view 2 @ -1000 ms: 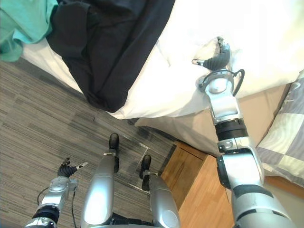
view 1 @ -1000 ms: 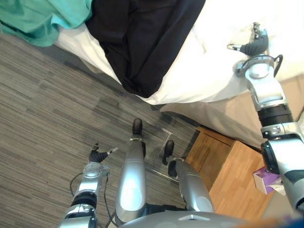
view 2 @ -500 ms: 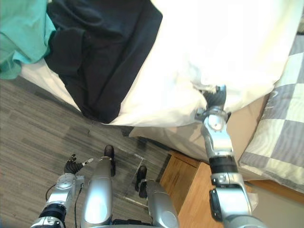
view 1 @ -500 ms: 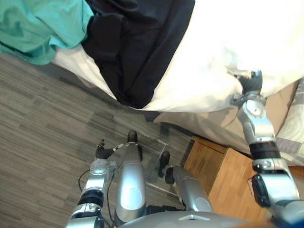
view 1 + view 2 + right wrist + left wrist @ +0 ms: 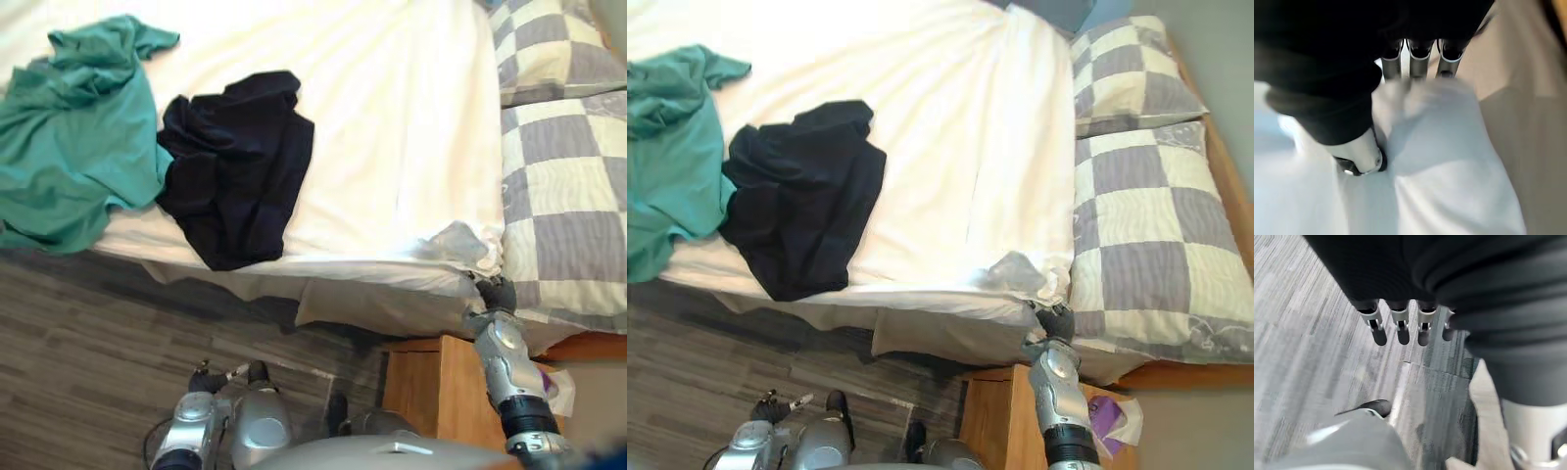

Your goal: Tidy the bed and pick cloth on bed and put in laundry

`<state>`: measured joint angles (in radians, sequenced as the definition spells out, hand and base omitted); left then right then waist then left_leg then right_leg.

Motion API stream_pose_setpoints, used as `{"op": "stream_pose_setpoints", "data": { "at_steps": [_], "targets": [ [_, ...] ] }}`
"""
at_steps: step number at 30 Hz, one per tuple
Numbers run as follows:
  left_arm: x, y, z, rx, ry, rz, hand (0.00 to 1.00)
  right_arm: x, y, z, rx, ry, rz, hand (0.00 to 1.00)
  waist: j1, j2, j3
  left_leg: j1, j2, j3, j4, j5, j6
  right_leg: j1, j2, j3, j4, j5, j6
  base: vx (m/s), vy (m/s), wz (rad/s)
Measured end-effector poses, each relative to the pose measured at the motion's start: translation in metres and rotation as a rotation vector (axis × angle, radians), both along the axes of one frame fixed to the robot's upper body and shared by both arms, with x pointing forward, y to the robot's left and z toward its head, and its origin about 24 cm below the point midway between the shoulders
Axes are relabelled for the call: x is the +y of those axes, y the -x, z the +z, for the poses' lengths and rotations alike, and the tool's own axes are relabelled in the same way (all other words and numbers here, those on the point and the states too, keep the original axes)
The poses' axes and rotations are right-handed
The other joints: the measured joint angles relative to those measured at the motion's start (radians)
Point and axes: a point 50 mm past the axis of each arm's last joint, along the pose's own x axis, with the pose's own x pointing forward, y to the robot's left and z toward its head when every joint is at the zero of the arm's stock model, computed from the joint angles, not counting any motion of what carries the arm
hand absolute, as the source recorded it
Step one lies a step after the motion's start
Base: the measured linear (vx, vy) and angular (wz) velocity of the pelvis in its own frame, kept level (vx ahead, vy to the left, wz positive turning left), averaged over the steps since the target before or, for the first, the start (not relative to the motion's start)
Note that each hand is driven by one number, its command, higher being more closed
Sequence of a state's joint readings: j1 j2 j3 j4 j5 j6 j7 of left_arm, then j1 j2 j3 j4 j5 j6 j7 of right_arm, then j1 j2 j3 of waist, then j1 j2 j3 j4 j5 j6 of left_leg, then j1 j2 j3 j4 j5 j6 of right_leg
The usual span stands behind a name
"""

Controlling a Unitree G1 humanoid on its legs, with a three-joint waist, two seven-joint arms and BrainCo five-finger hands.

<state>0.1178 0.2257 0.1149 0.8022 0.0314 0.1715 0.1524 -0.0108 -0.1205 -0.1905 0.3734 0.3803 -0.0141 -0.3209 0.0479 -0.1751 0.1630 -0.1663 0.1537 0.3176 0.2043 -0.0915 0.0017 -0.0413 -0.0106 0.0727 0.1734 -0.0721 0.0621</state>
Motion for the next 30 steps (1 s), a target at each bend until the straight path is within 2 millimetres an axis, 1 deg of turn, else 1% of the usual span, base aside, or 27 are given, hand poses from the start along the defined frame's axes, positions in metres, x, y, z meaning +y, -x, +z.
{"op": "stream_pose_setpoints", "data": {
  "at_steps": [2, 3, 4, 5, 6, 7, 8, 9, 10, 11, 12, 13, 14, 17, 18, 19, 20, 22, 23, 26, 27, 28, 29, 30],
  "targets": [
    [-0.002, 0.013, -0.005, 0.040, 0.010, 0.007, 0.00, -0.007, 0.017, -0.011, 0.036, -0.005, -0.033, 0.00, -0.013, 0.013, -0.021, 0.034, -0.019, 0.008, -0.068, 0.029, -0.004, 0.003, -0.009, 0.003, -0.003, 0.001, 0.000, -0.13, 0.006, -0.17],
    [-0.007, 0.023, -0.010, 0.075, 0.022, -0.003, 0.00, -0.012, 0.032, -0.020, 0.066, -0.027, -0.076, 0.00, -0.030, 0.027, -0.030, 0.072, -0.032, 0.020, -0.120, 0.054, -0.011, 0.018, -0.013, 0.019, -0.011, -0.001, -0.001, -0.16, -0.013, -0.16],
    [-0.009, 0.029, -0.012, 0.093, 0.028, -0.003, 0.00, -0.013, 0.039, -0.025, 0.086, -0.033, -0.088, 0.00, -0.033, 0.035, -0.038, 0.085, -0.038, 0.030, -0.144, 0.066, -0.014, 0.020, -0.015, 0.026, -0.017, -0.002, -0.003, -0.14, -0.020, -0.25],
    [-0.012, 0.038, -0.015, 0.120, 0.043, -0.001, 0.00, -0.013, 0.049, -0.033, 0.114, -0.043, -0.103, 0.00, -0.039, 0.034, -0.055, 0.105, -0.048, 0.042, -0.179, 0.085, -0.017, 0.025, -0.022, 0.033, -0.027, -0.009, -0.012, -0.13, -0.034, -0.31],
    [-0.012, 0.045, -0.017, 0.136, 0.058, 0.004, 0.00, -0.012, 0.059, -0.040, 0.141, -0.054, -0.118, 0.00, -0.044, 0.035, -0.058, 0.130, -0.061, 0.058, -0.213, 0.103, -0.019, 0.037, -0.028, 0.037, -0.038, -0.028, -0.015, -0.14, -0.060, -0.36],
    [-0.012, 0.050, -0.018, 0.149, 0.065, 0.009, 0.00, -0.010, 0.074, -0.050, 0.180, -0.076, -0.147, 0.00, -0.053, 0.030, -0.061, 0.161, -0.083, 0.069, -0.260, 0.129, -0.016, 0.049, -0.041, 0.046, -0.046, -0.071, -0.014, -0.18, -0.079, -0.21],
    [-0.015, 0.054, -0.020, 0.162, 0.078, 0.010, 0.00, -0.012, 0.087, -0.057, 0.202, -0.106, -0.187, 0.00, -0.062, 0.049, -0.063, 0.191, -0.087, 0.072, -0.311, 0.157, -0.021, 0.046, -0.040, 0.046, -0.042, -0.081, -0.020, -0.16, -0.051, -0.07],
    [-0.020, 0.055, -0.022, 0.165, 0.099, 0.012, 0.00, -0.014, 0.099, -0.063, 0.219, -0.129, -0.230, 0.00, -0.070, 0.056, -0.064, 0.195, -0.091, 0.073, -0.311, 0.165, -0.026, 0.047, -0.037, 0.044, -0.034, -0.088, -0.019, -0.16, -0.019, 0.02],
    [-0.025, 0.061, -0.025, 0.178, 0.119, 0.022, 0.00, -0.018, 0.114, -0.068, 0.237, -0.151, -0.273, 0.00, -0.081, 0.073, -0.071, 0.197, -0.092, 0.073, -0.311, 0.157, -0.032, 0.048, -0.037, 0.046, -0.032, -0.089, -0.021, -0.11, 0.030, -0.01],
    [-0.026, 0.065, -0.026, 0.189, 0.126, 0.028, 0.00, -0.020, 0.130, -0.074, 0.263, -0.160, -0.309, 0.00, -0.093, 0.072, -0.080, 0.201, -0.100, 0.087, -0.298, 0.157, -0.023, 0.047, -0.053, 0.046, -0.038, -0.090, -0.026, -0.07, 0.027, -0.09],
    [-0.029, 0.067, -0.027, 0.193, 0.134, 0.029, 0.00, -0.022, 0.138, -0.076, 0.275, -0.162, -0.328, 0.00, -0.095, 0.085, -0.083, 0.200, -0.098, 0.087, -0.276, 0.150, -0.013, 0.051, -0.053, 0.048, -0.038, -0.090, -0.026, -0.02, 0.020, -0.16],
    [-0.036, 0.078, -0.030, 0.220, 0.162, 0.042, 0.00, -0.024, 0.154, -0.082, 0.312, -0.165, -0.359, 0.00, -0.094, 0.111, -0.093, 0.209, -0.092, 0.089, -0.290, 0.148, -0.004, 0.061, -0.043, 0.052, -0.038, -0.090, -0.026, -0.03, 0.007, -0.08],
    [-0.039, 0.084, -0.032, 0.234, 0.182, 0.053, 0.00, -0.021, 0.169, -0.088, 0.352, -0.186, -0.379, 0.00, -0.100, 0.121, -0.099, 0.222, -0.101, 0.095, -0.309, 0.150, -0.008, 0.070, -0.047, 0.054, -0.041, -0.092, -0.029, -0.04, 0.017, -0.03],
    [-0.041, 0.086, -0.033, 0.227, 0.208, 0.073, 0.00, -0.020, 0.193, -0.097, 0.394, -0.214, -0.459, 0.00, -0.100, 0.132, -0.094, 0.250, -0.112, 0.115, -0.310, 0.145, 0.000, 0.088, -0.056, 0.071, -0.045, -0.092, -0.028, 0.00, 0.044, -0.12],
    [-0.041, 0.087, -0.033, 0.229, 0.215, 0.080, 0.00, -0.020, 0.196, -0.098, 0.395, -0.214, -0.473, 0.00, -0.101, 0.129, -0.089, 0.257, -0.115, 0.115, -0.310, 0.141, 0.001, 0.097, -0.058, 0.077, -0.046, -0.092, -0.028, -0.02, 0.042, -0.19],
    [-0.041, 0.090, -0.033, 0.233, 0.222, 0.085, 0.00, -0.022, 0.200, -0.098, 0.398, -0.211, -0.482, 0.00, -0.103, 0.138, -0.086, 0.272, -0.119, 0.119, -0.310, 0.135, 0.005, 0.113, -0.062, 0.085, -0.048, -0.091, -0.028, -0.03, 0.033, -0.14],
    [-0.041, 0.090, -0.033, 0.234, 0.225, 0.084, 0.00, -0.023, 0.200, -0.097, 0.395, -0.206, -0.483, 0.00, -0.104, 0.137, -0.086, 0.280, -0.121, 0.122, -0.310, 0.133, 0.006, 0.121, -0.064, 0.088, -0.050, -0.092, -0.028, -0.05, 0.040, -0.16],
    [-0.041, 0.089, -0.033, 0.232, 0.238, 0.076, 0.00, -0.026, 0.194, -0.095, 0.369, -0.180, -0.459, 0.00, -0.099, 0.135, -0.087, 0.289, -0.124, 0.133, -0.310, 0.130, 0.009, 0.127, -0.067, 0.097, -0.050, -0.092, -0.028, -0.05, 0.024, -0.11],
    [-0.041, 0.089, -0.033, 0.231, 0.239, 0.075, 0.00, -0.026, 0.191, -0.094, 0.368, -0.169, -0.444, 1.00, -0.097, 0.135, -0.086, 0.287, -0.125, 0.134, -0.310, 0.130, 0.009, 0.125, -0.068, 0.097, -0.051, -0.092, -0.028, -0.07, 0.011, -0.03],
    [-0.041, 0.089, -0.033, 0.238, 0.241, 0.073, 0.00, -0.027, 0.170, -0.087, 0.327, -0.115, -0.364, 1.00, -0.093, 0.136, -0.085, 0.279, -0.130, 0.128, -0.310, 0.130, 0.009, 0.120, -0.071, 0.096, -0.051, -0.092, -0.027, -0.06, 0.005, 0.07],
    [-0.041, 0.089, -0.033, 0.239, 0.241, 0.067, 0.00, -0.027, 0.159, -0.082, 0.299, -0.090, -0.323, 1.00, -0.093, 0.138, -0.085, 0.273, -0.133, 0.120, -0.310, 0.130, 0.009, 0.117, -0.072, 0.095, -0.051, -0.092, -0.027, -0.06, 0.008, 0.21],
    [-0.041, 0.088, -0.033, 0.240, 0.238, 0.056, 0.00, -0.027, 0.145, -0.074, 0.253, -0.070, -0.264, 1.00, -0.093, 0.132, -0.086, 0.260, -0.143, 0.110, -0.310, 0.117, -0.008, 0.108, -0.080, 0.096, -0.055, -0.093, -0.028, -0.06, 0.027, 0.25],
    [-0.034, 0.087, -0.031, 0.240, 0.220, 0.051, 0.00, -0.022, 0.137, -0.070, 0.229, -0.062, -0.210, 1.00, -0.096, 0.098, -0.099, 0.253, -0.164, 0.115, -0.293, 0.105, 0.012, 0.095, -0.115, 0.099, -0.066, -0.096, -0.028, 0.00, 0.063, 0.14],
    [-0.033, 0.086, -0.031, 0.239, 0.217, 0.053, 0.00, -0.023, 0.127, -0.065, 0.201, -0.044, -0.167, 1.00, -0.085, 0.097, -0.094, 0.232, -0.158, 0.110, -0.216, 0.107, 0.052, 0.092, -0.119, 0.100, -0.069, -0.095, -0.026, 0.09, 0.049, -0.03]
  ]
}}
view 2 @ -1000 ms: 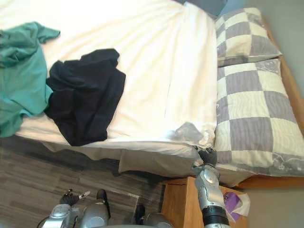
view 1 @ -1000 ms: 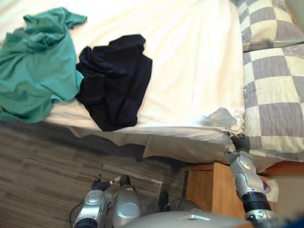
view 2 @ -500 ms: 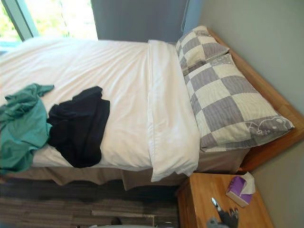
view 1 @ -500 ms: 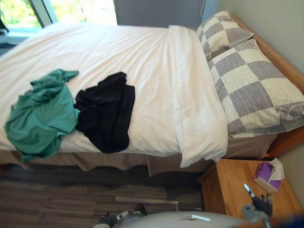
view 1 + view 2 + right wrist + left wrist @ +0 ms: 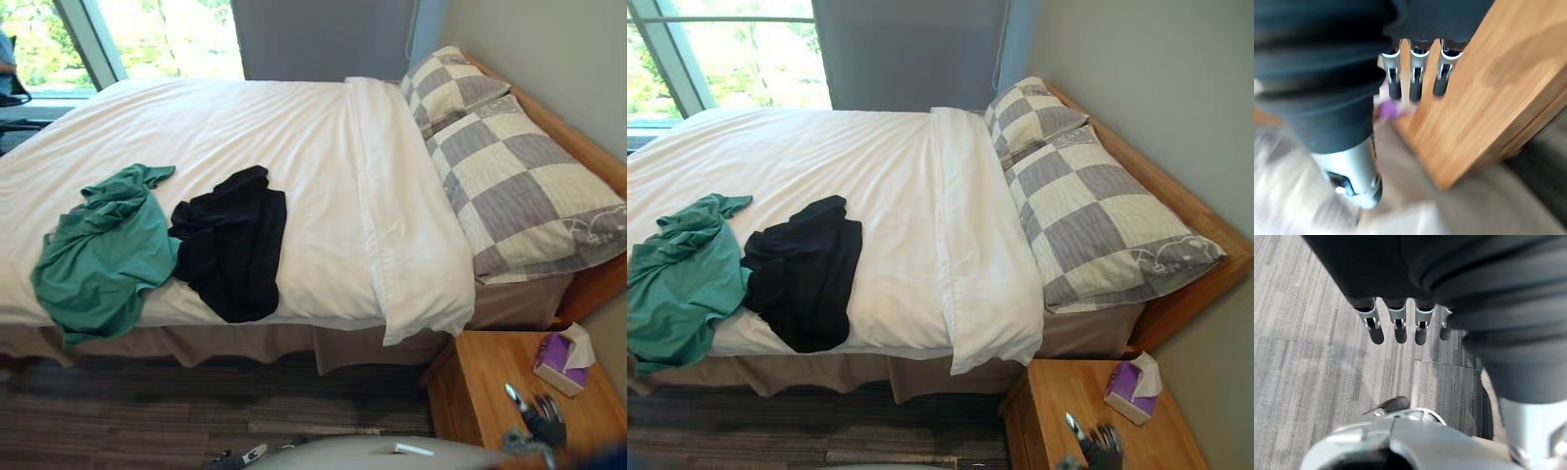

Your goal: Tidy the bed and pick cloth on bed and put in laundry

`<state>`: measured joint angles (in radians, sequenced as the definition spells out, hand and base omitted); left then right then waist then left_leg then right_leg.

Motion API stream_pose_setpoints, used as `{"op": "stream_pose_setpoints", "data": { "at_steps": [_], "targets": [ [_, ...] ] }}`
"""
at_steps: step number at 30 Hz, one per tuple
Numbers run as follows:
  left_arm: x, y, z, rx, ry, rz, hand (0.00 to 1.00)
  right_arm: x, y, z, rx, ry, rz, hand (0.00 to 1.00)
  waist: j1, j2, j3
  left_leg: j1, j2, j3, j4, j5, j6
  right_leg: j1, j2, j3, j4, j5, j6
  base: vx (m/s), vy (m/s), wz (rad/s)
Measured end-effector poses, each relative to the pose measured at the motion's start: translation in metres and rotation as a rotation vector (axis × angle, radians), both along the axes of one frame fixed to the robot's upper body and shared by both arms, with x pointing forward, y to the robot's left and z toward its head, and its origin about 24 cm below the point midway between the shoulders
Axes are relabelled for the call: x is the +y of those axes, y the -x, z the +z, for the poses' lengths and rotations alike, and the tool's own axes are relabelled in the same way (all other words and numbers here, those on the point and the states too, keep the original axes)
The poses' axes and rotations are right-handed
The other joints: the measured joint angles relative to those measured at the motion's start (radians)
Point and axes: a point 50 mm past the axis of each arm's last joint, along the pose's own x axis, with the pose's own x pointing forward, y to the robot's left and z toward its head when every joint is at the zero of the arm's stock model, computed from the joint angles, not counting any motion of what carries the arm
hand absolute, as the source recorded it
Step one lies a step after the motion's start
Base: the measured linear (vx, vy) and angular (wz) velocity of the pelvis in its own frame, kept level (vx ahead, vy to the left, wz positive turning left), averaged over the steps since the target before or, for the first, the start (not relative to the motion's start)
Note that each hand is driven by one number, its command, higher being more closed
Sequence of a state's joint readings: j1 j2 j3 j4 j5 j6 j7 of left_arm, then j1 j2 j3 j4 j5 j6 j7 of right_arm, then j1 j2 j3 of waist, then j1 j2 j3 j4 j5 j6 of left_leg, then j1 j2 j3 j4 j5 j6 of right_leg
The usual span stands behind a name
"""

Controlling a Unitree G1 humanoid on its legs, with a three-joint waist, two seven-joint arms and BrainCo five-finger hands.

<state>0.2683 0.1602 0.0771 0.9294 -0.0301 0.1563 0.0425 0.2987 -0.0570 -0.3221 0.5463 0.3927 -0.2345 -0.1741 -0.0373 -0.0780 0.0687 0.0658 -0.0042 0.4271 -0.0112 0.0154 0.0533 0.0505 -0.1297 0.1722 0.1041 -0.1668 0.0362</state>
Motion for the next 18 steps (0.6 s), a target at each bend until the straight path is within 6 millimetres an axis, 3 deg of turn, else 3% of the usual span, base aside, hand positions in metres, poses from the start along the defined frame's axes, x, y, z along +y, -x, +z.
{"op": "stream_pose_setpoints", "data": {
  "at_steps": [1, 3, 5, 7, 10, 11, 14, 15, 18],
  "targets": [
    [-0.006, 0.004, -0.002, 0.019, 0.012, -0.015, 0.00, 0.000, -0.018, 0.010, -0.055, 0.022, 0.068, 1.00, 0.004, 0.030, 0.004, 0.000, 0.019, -0.022, 0.004, -0.049, -0.012, 0.001, 0.025, 0.000, -0.008, 0.007, 0.010, 0.10, 0.072, -0.04],
    [-0.005, 0.008, -0.002, 0.044, 0.004, -0.037, 0.00, 0.011, -0.035, 0.017, -0.121, -0.002, 0.129, 1.00, 0.002, 0.021, -0.004, 0.003, 0.000, -0.023, -0.036, -0.051, -0.022, -0.008, 0.017, 0.006, -0.009, 0.008, 0.010, 0.04, 0.064, 0.10],
    [0.002, 0.009, 0.000, 0.051, -0.015, -0.045, 0.00, 0.016, -0.059, 0.037, -0.263, -0.025, 0.166, 1.00, 0.003, -0.009, 0.001, 0.005, -0.016, -0.023, -0.060, -0.050, -0.022, -0.010, 0.008, 0.006, -0.009, 0.008, 0.010, 0.04, 0.046, 0.17],
    [0.005, 0.012, 0.000, 0.064, -0.036, -0.048, 0.00, 0.019, -0.079, 0.056, -0.384, -0.048, 0.193, 1.00, 0.003, -0.023, 0.009, 0.021, -0.023, -0.023, -0.073, -0.050, -0.023, -0.007, 0.004, 0.007, -0.009, 0.008, 0.010, 0.04, 0.017, 0.03],
    [0.007, 0.012, 0.001, 0.076, -0.063, -0.064, 0.00, 0.028, -0.104, 0.080, -0.528, -0.098, 0.245, 1.00, 0.021, -0.026, 0.010, 0.033, -0.033, -0.025, -0.080, -0.049, -0.023, -0.001, -0.003, 0.007, -0.005, 0.013, 0.023, 0.07, -0.008, -0.01],
    [0.008, 0.012, 0.001, 0.075, -0.066, -0.067, 0.00, 0.033, -0.112, 0.086, -0.571, -0.134, 0.256, 1.00, 0.028, -0.025, 0.014, 0.034, -0.035, -0.030, -0.066, -0.050, -0.017, 0.011, -0.006, 0.007, -0.001, 0.028, 0.046, 0.14, -0.034, 0.07],
    [0.008, 0.008, 0.002, 0.064, -0.071, -0.071, 0.00, 0.036, -0.129, 0.101, -0.670, -0.199, 0.255, 1.00, 0.034, -0.023, 0.037, 0.018, -0.018, -0.054, 0.006, -0.080, 0.003, 0.028, 0.001, 0.002, 0.015, 0.042, 0.060, 0.12, -0.062, 0.19],
    [0.006, 0.006, 0.002, 0.055, -0.075, -0.075, 0.00, 0.037, -0.138, 0.112, -0.732, -0.223, 0.254, 1.00, 0.043, 0.000, 0.065, 0.002, 0.001, -0.058, 0.056, -0.109, 0.000, 0.030, 0.013, 0.002, 0.023, 0.052, 0.056, 0.10, -0.069, 0.09],
    [0.005, -0.006, 0.004, 0.022, -0.085, -0.082, 0.00, 0.038, -0.157, 0.144, -0.890, -0.270, 0.262, 1.00, 0.052, 0.021, 0.112, -0.081, 0.060, -0.089, 0.197, -0.173, -0.002, 0.015, 0.053, 0.004, 0.029, 0.089, 0.020, 0.06, -0.054, 0.20]
  ]
}}
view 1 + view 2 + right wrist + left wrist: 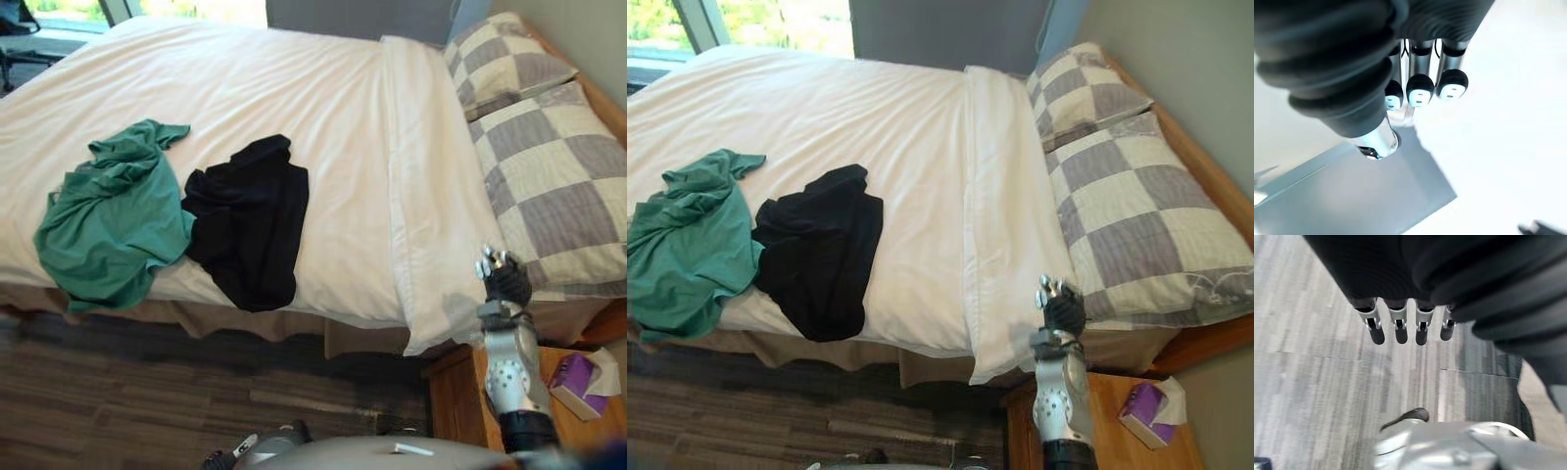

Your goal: Tidy the bed and pick cloth on bed and put in laundry

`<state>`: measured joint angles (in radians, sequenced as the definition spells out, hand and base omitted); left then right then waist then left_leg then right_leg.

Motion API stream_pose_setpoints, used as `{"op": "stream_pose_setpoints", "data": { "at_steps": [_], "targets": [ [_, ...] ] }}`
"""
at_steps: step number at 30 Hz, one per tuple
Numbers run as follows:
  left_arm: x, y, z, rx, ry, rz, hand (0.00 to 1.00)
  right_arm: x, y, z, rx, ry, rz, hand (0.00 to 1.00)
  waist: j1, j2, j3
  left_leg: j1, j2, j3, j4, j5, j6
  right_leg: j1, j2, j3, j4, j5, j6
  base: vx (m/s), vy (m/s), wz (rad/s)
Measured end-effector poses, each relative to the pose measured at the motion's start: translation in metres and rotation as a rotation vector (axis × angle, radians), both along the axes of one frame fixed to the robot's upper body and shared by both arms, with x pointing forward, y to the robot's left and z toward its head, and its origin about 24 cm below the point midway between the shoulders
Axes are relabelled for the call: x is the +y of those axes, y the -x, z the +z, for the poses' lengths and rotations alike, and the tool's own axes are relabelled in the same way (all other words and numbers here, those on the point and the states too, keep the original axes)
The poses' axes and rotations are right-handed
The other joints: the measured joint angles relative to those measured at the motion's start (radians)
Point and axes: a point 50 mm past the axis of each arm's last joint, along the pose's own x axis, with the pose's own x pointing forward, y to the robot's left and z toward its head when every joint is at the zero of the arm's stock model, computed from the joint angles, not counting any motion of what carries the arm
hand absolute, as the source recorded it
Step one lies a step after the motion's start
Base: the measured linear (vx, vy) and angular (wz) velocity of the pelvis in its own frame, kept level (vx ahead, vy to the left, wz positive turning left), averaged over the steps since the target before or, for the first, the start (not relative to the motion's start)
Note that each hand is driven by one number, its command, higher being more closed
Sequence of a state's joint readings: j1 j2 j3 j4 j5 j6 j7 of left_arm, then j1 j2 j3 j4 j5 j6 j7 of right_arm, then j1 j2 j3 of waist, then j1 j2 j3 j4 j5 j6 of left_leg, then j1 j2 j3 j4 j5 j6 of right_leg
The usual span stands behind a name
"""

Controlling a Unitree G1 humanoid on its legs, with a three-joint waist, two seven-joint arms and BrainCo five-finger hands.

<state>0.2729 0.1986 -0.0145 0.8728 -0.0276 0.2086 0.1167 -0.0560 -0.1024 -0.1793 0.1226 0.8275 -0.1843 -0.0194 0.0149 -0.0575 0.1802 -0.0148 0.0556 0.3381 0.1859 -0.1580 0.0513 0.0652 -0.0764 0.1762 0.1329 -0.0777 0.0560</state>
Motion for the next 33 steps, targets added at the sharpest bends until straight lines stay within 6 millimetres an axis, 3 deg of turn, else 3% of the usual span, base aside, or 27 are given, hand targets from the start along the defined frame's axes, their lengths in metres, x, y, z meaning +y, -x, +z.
{"op": "stream_pose_setpoints", "data": {
  "at_steps": [3, 5, 6, 8, 11, 16, 23, 24, 25, 27, 29, 33],
  "targets": [
    [0.004, -0.020, 0.005, -0.058, -0.013, -0.004, 0.00, 0.004, -0.022, 0.035, -0.143, -0.061, 0.017, 1.00, 0.012, -0.006, 0.050, -0.105, 0.028, -0.027, 0.092, -0.037, -0.001, -0.065, 0.021, 0.001, 0.026, -0.004, -0.006, -0.01, -0.031, 0.21],
    [0.003, -0.055, 0.013, -0.160, -0.019, -0.027, 0.00, 0.001, -0.042, 0.089, -0.330, -0.076, 0.009, 1.00, 0.037, -0.005, 0.107, -0.238, 0.054, -0.035, 0.193, -0.077, -0.006, -0.174, 0.035, -0.002, 0.077, -0.040, -0.034, -0.07, -0.001, 0.08],
    [0.002, -0.066, 0.015, -0.191, -0.020, -0.036, 0.00, 0.000, -0.044, 0.104, -0.384, -0.075, 0.007, 1.00, 0.041, -0.001, 0.123, -0.274, 0.058, -0.040, 0.223, -0.087, -0.004, -0.203, 0.036, -0.006, 0.095, -0.054, -0.029, -0.09, 0.021, 0.16],
    [-0.004, -0.106, 0.029, -0.324, -0.019, -0.075, 0.00, -0.002, -0.042, 0.154, -0.592, -0.111, 0.005, 1.00, 0.059, 0.017, 0.185, -0.414, 0.074, -0.060, 0.349, -0.130, 0.003, -0.325, 0.038, -0.028, 0.203, -0.125, 0.005, -0.09, 0.024, 0.22],
    [-0.012, -0.139, 0.043, -0.459, -0.013, -0.074, 0.00, -0.008, -0.037, 0.180, -0.719, -0.195, -0.023, 1.00, 0.062, 0.033, 0.249, -0.531, 0.085, -0.086, 0.477, -0.169, 0.017, -0.451, 0.039, -0.059, 0.371, -0.205, 0.020, -0.01, 0.038, 0.23],
    [-0.012, -0.170, 0.062, -0.612, -0.053, -0.062, 0.00, -0.030, -0.024, 0.191, -0.835, -0.303, -0.089, 1.00, 0.059, 0.040, 0.308, -0.687, 0.087, -0.107, 0.627, -0.188, 0.027, -0.621, 0.030, -0.085, 0.572, -0.276, 0.030, 0.06, 0.012, 0.17],
    [-0.011, -0.197, 0.080, -0.730, -0.085, 0.015, 0.00, -0.039, -0.018, 0.188, -0.928, -0.415, -0.119, 1.00, 0.050, 0.061, 0.338, -0.872, 0.087, -0.137, 0.814, -0.194, 0.038, -0.855, 0.002, -0.123, 0.895, -0.318, 0.033, -0.02, -0.087, 0.18],
    [-0.010, -0.198, 0.081, -0.731, -0.091, 0.047, 0.00, -0.043, -0.017, 0.182, -0.945, -0.465, -0.148, 1.00, 0.045, 0.062, 0.340, -0.900, 0.092, -0.141, 0.855, -0.198, 0.045, -0.909, 0.002, -0.121, 0.974, -0.317, 0.033, -0.07, -0.175, 0.16],
    [-0.008, -0.200, 0.082, -0.737, -0.087, 0.081, 0.00, -0.047, -0.015, 0.179, -0.979, -0.530, -0.182, 1.00, 0.043, 0.063, 0.343, -0.930, 0.107, -0.145, 0.904, -0.210, 0.064, -0.945, 0.009, -0.123, 1.012, -0.355, 0.026, -0.09, -0.191, 0.11],
    [-0.006, -0.203, 0.085, -0.752, -0.094, 0.129, 0.00, -0.050, -0.012, 0.177, -1.020, -0.585, -0.192, 1.00, 0.043, 0.062, 0.342, -0.977, 0.127, -0.155, 0.979, -0.212, 0.065, -0.956, 0.015, -0.125, 1.016, -0.407, 0.016, -0.07, -0.144, -0.12],
    [0.000, -0.204, 0.086, -0.750, -0.099, 0.177, 0.00, -0.048, -0.011, 0.171, -1.069, -0.656, -0.178, 1.00, 0.036, 0.057, 0.345, -0.999, 0.154, -0.175, 1.012, -0.220, 0.050, -0.971, 0.040, -0.139, 1.045, -0.413, 0.016, -0.09, -0.144, -0.22],
    [0.004, -0.200, 0.083, -0.731, -0.094, 0.252, 0.00, -0.058, -0.008, 0.139, -1.111, -0.739, -0.255, 1.00, 0.025, 0.054, 0.343, -0.961, 0.167, -0.180, 0.982, -0.239, 0.014, -0.962, 0.043, -0.164, 1.063, -0.414, 0.014, -0.12, -0.120, 0.06]
  ]
}}
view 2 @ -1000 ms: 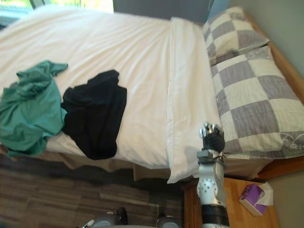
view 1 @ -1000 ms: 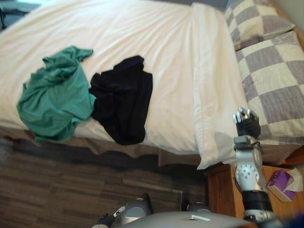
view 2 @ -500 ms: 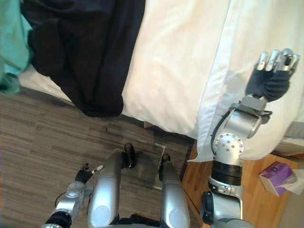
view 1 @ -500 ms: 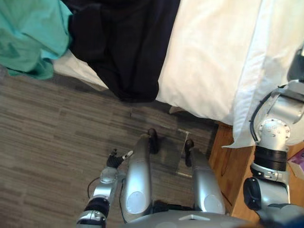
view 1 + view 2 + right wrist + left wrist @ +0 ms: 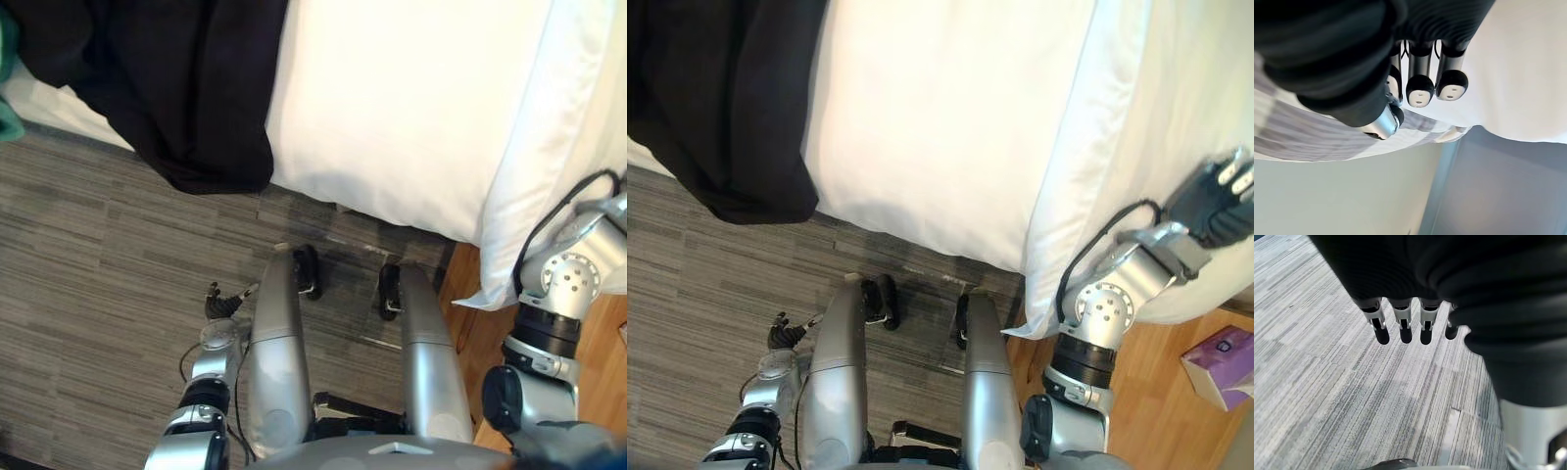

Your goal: Tidy the bed and pick cloth on bed and put in laundry

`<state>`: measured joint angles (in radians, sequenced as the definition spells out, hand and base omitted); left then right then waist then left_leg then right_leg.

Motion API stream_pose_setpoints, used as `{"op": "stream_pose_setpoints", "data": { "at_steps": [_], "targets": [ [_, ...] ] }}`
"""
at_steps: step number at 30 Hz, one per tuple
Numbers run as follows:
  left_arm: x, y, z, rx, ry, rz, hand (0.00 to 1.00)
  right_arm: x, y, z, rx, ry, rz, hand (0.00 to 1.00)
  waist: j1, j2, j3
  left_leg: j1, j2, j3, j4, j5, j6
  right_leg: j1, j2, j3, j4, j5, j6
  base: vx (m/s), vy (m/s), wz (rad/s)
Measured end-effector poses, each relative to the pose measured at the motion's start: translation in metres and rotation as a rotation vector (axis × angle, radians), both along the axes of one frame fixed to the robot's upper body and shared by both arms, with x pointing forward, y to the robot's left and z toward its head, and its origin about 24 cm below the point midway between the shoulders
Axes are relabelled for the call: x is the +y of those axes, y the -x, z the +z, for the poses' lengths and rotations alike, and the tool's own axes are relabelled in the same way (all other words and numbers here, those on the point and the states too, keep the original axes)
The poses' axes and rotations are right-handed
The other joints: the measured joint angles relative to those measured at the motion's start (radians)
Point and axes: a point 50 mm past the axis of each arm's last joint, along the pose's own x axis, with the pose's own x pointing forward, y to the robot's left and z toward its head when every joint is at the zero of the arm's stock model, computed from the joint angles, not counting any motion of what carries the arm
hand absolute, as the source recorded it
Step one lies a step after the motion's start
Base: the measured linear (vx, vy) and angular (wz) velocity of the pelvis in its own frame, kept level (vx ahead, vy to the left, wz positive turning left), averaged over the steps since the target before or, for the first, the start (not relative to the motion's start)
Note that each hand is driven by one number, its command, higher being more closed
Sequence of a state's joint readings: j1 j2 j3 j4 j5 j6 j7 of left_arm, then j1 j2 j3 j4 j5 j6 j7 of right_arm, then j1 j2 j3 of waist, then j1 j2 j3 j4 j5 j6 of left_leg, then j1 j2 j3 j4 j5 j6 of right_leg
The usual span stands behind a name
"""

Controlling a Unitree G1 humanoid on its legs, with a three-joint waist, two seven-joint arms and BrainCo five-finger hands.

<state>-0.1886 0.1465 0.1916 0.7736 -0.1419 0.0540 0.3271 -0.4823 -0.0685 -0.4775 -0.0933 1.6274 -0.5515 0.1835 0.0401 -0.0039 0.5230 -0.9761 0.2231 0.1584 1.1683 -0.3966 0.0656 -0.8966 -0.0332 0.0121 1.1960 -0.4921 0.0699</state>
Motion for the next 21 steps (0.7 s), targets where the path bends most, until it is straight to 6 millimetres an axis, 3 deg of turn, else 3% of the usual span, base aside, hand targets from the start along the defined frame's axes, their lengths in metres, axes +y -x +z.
{"op": "stream_pose_setpoints", "data": {
  "at_steps": [2, 4, 6, 8, 9, 12, 15, 19, 21],
  "targets": [
    [0.001, 0.003, -0.003, 0.010, 0.026, 0.037, 0.00, -0.004, 0.000, -0.016, 0.017, 0.004, -0.020, 1.00, -0.002, -0.003, -0.002, 0.030, 0.002, 0.010, -0.035, -0.025, -0.041, 0.007, 0.002, 0.000, 0.000, -0.005, -0.011, -0.15, -0.065, -0.02],
    [0.004, 0.007, -0.006, 0.021, 0.040, 0.062, 0.00, -0.008, 0.000, -0.032, 0.054, 0.010, -0.028, 1.00, -0.008, -0.007, -0.004, 0.060, 0.007, 0.032, -0.055, -0.041, -0.044, 0.024, 0.003, 0.001, -0.006, -0.014, -0.027, -0.16, -0.051, -0.10],
    [0.009, 0.016, -0.011, 0.037, 0.059, 0.102, 0.00, -0.008, -0.002, -0.061, 0.144, -0.010, -0.003, 1.00, -0.007, -0.025, -0.017, 0.097, 0.023, 0.060, -0.057, -0.043, -0.044, 0.050, 0.014, 0.014, -0.014, -0.023, -0.044, -0.18, -0.046, -0.43],
    [0.016, 0.029, -0.018, 0.056, 0.080, 0.143, 0.00, -0.006, 0.007, -0.127, 0.396, -0.106, 0.037, 1.00, -0.011, -0.038, -0.059, 0.138, 0.048, 0.088, -0.060, -0.047, -0.047, 0.080, 0.029, 0.035, -0.039, -0.039, -0.060, -0.19, -0.026, -0.60],
    [0.016, 0.032, -0.019, 0.059, 0.086, 0.148, 0.00, -0.005, 0.014, -0.148, 0.477, -0.138, 0.045, 1.00, -0.015, -0.035, -0.070, 0.146, 0.052, 0.091, -0.063, -0.048, -0.049, 0.086, 0.032, 0.037, -0.041, -0.038, -0.060, -0.18, -0.025, -0.32],
    [0.010, 0.039, -0.028, 0.081, 0.137, 0.143, 0.00, 0.012, 0.065, -0.227, 0.784, -0.291, 0.081, 1.00, -0.032, -0.012, -0.099, 0.216, 0.059, 0.121, -0.101, -0.041, -0.056, 0.137, 0.033, 0.052, -0.074, -0.026, -0.062, -0.13, -0.026, -0.21],
    [-0.011, 0.045, -0.038, 0.095, 0.232, 0.131, 0.00, 0.020, 0.100, -0.256, 0.960, -0.263, 0.119, 1.00, -0.055, 0.009, -0.142, 0.320, 0.067, 0.173, -0.178, -0.024, -0.060, 0.214, 0.032, 0.070, -0.154, 0.012, -0.063, -0.04, 0.024, -0.40],
    [-0.038, 0.051, -0.049, 0.141, 0.291, 0.037, 0.00, 0.035, 0.131, -0.277, 1.157, -0.113, 0.217, 1.00, -0.064, -0.005, -0.229, 0.457, 0.073, 0.224, -0.282, -0.001, -0.059, 0.331, 0.034, 0.082, -0.271, 0.065, -0.045, 0.06, 0.035, -0.32],
    [-0.041, 0.059, -0.054, 0.178, 0.283, 0.038, 0.00, 0.046, 0.136, -0.285, 1.241, -0.026, 0.293, 1.00, -0.070, -0.018, -0.255, 0.516, 0.070, 0.241, -0.330, 0.009, -0.061, 0.385, 0.034, 0.085, -0.326, 0.082, -0.040, 0.10, 0.042, -0.18]
  ]
}}
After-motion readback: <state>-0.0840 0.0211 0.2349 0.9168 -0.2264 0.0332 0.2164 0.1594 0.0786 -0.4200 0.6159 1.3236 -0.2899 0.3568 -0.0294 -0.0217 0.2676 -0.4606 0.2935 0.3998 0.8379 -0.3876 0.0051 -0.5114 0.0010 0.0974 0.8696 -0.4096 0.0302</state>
